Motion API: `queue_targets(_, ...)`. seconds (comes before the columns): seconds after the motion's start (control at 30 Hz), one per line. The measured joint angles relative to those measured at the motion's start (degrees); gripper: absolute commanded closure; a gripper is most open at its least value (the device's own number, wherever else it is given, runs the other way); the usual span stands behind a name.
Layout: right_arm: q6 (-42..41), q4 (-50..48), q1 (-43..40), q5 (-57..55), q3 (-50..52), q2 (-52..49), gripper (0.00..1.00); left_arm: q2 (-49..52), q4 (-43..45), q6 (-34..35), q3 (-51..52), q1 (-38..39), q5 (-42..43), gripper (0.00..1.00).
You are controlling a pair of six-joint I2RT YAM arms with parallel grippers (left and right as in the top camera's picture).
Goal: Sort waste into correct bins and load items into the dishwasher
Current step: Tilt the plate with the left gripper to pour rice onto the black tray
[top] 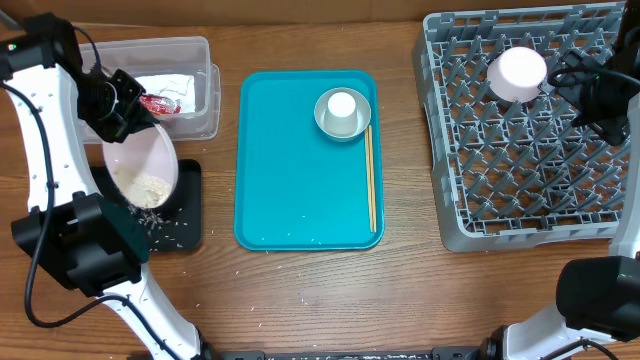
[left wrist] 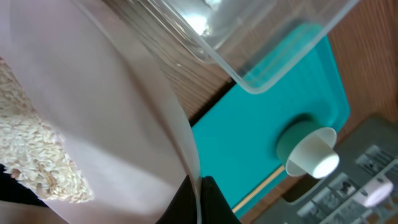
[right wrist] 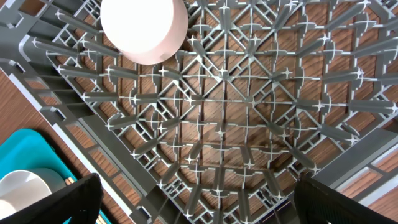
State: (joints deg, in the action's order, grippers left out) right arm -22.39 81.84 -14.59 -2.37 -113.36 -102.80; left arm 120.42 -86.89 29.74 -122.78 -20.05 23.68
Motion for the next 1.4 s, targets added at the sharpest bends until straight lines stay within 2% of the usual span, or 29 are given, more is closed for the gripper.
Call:
queue_targets(0.33,0.0,0.0,0.0,0.0,0.0,0.0,0.00,0.0,-1.2,-3.2,1.3,-4.0,8.4,0.96)
queue_targets(0.73,0.0,0.0,0.0,0.0,0.0,0.0,0.00,0.0,-7.3,-12.4,1.4,-12.4,22.6,0.96)
queue_targets(1.1,0.0,0.0,0.0,0.0,0.0,0.0,0.00,0.0,-9.7,-18.3,1.4,-18.1,29.0,0.96)
queue_targets(1.4,0.0,0.0,0.0,0.0,0.0,0.0,0.00,0.0,-9.8,-21.6,3.6,-19.5,34.0,0.96)
